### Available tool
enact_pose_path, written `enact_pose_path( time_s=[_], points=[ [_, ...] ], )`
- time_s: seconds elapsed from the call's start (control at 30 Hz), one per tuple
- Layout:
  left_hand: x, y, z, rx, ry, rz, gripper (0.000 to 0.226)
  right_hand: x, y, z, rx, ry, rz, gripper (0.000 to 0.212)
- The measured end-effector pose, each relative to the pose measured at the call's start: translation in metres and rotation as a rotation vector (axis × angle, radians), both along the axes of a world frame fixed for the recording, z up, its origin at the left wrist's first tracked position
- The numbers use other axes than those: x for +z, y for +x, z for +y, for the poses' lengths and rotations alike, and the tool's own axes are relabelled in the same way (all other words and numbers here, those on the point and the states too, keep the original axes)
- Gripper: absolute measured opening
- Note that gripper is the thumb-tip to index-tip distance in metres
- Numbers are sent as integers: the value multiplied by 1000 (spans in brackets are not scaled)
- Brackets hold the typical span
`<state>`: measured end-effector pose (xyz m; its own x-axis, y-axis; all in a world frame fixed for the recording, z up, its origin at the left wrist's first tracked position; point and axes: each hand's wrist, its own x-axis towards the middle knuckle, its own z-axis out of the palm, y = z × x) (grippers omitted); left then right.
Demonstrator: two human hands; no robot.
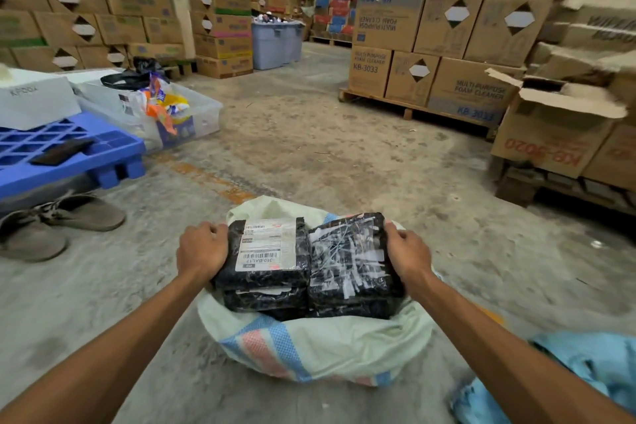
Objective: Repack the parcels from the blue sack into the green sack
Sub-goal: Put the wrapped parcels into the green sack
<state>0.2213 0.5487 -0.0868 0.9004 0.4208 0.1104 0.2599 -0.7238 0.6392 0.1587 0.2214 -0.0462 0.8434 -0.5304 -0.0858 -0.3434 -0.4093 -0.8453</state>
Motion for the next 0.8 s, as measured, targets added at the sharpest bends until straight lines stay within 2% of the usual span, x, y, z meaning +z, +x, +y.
enact_pose_path(
  time_s=[0.1, 0.17, 0.2, 0.23, 0.3, 0.33, 0.37, 0.43, 0.5, 0.6, 0.7, 0.8],
  points=[
    [-9, -2, 10, 183, -173, 150, 51, 6, -16, -14, -259, -261, -149, 34],
    [-16, -12, 15, 297, -538, 269, 49, 2, -27, -25, -377, -328, -113, 29],
    [-19, -21, 18, 295, -746, 339, 42, -2, -31, -31, -412, -293, -7, 33],
    [-25, -26, 20, 270, -873, 423, 35, -8, -34, -40, -463, -202, 131, 40],
    [-34, -37, 22, 140, -1010, 601, 34, -15, -46, -49, -533, 243, 390, 50],
    [-39, -39, 23, 60, -1051, 660, 37, -18, -53, -49, -491, 510, 457, 47],
    [-41, -38, 22, -9, -1099, 682, 39, -23, -62, -47, -444, 662, 493, 44],
    [-38, -38, 21, -50, -1147, 715, 32, -40, -72, -42, -367, 775, 488, 41],
    [-26, -47, 15, -68, -1158, 702, 27, -51, -73, -36, -277, 769, 467, 41],
    [-18, -65, 7, -91, -1201, 681, 36, -39, -80, -22, -203, 752, 448, 35],
    [-22, -73, 12, -79, -1190, 736, 43, -36, -89, -18, -199, 715, 461, 30],
    [-35, -74, 21, -25, -1175, 771, 59, -45, -95, -21, -219, 720, 471, 30]
  ],
)
